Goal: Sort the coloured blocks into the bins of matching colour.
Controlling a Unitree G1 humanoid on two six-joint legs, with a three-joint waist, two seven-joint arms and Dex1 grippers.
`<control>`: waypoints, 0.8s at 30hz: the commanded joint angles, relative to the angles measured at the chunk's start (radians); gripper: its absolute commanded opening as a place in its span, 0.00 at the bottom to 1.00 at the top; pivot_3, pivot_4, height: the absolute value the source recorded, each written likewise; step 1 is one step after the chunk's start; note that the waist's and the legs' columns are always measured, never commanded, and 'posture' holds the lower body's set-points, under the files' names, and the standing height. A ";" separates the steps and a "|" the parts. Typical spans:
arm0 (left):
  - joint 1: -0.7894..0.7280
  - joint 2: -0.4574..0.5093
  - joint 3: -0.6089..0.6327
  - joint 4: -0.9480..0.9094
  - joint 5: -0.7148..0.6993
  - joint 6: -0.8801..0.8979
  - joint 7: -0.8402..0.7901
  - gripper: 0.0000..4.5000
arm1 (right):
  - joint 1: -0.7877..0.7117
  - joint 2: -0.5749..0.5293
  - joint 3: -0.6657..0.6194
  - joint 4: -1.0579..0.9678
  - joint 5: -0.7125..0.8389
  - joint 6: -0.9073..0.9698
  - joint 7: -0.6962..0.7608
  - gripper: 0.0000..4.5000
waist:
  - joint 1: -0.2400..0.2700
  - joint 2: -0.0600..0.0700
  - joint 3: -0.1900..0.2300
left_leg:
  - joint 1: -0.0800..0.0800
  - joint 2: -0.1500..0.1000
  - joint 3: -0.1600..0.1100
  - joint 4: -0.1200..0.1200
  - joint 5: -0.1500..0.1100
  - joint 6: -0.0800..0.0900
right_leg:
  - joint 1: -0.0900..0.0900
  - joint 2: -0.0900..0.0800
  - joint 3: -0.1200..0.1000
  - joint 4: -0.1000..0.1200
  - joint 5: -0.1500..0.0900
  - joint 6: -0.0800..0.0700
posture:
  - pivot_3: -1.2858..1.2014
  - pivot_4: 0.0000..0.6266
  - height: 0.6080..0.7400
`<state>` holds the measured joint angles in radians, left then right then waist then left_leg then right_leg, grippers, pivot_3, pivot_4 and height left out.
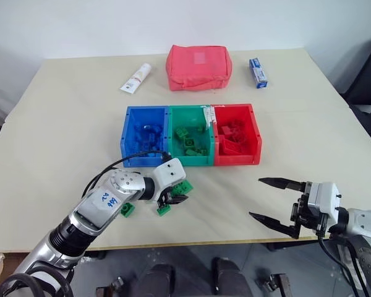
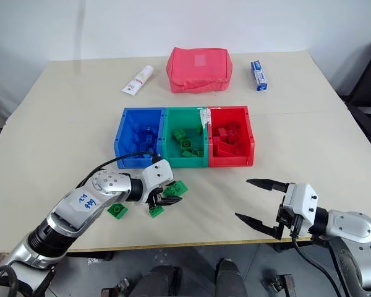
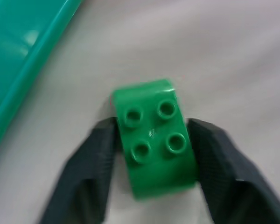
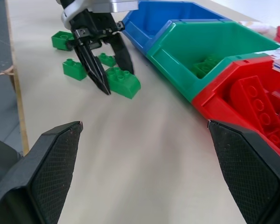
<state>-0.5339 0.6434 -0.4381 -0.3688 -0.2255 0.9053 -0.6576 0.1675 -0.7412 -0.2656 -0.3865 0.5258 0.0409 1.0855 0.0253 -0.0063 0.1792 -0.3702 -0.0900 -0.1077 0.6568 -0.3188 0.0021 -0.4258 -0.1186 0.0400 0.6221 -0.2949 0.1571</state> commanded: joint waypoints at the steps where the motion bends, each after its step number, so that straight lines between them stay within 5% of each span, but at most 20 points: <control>1: -0.002 -0.074 0.044 0.036 -0.016 -0.078 -0.005 0.33 | 0.006 0.015 -0.038 -0.042 0.016 -0.011 -0.034 1.00 | 0.001 0.000 0.000 | 0.000 0.000 0.000 0.000 0.000 0.000 | 0.000 0.000 0.000 0.000 0.000 0.000 | 0.52 0.24 1.00; 7: -0.086 -0.246 0.181 0.136 -0.038 -0.198 0.052 0.33 | -0.016 0.074 -0.081 -0.046 0.058 0.006 -0.138 1.00 | 0.007 -0.002 0.001 | -0.003 -0.001 -0.002 0.006 -0.001 0.000 | 0.001 0.000 -0.001 0.000 0.001 0.001 | 0.52 0.24 1.00; 16: -0.312 -0.483 0.324 0.511 0.084 -0.392 0.366 0.33 | -0.030 0.097 -0.126 -0.044 0.063 0.015 -0.228 1.00 | 0.008 -0.002 0.001 | -0.002 -0.001 -0.001 0.006 -0.001 0.001 | 0.001 0.000 -0.001 0.000 0.001 0.002 | 0.52 0.24 1.00; 24: -0.263 -0.434 0.344 0.456 0.048 -0.425 0.252 0.87 | -0.037 0.080 -0.131 -0.033 0.058 0.014 -0.223 1.00 | -0.001 -0.002 0.001 | -0.002 -0.001 0.001 0.006 -0.001 0.001 | 0.000 0.001 0.000 0.001 0.001 0.002 | 0.52 0.24 1.00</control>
<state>-0.8069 0.1940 -0.1122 0.1452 -0.1555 0.5067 -0.3644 0.1371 -0.6523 -0.3638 -0.3992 0.5722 0.0671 0.8601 0.0244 -0.0088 0.1804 -0.3723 -0.0904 -0.1069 0.6624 -0.3199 0.0032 -0.4258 -0.1180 0.0401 0.6228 -0.2937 0.1592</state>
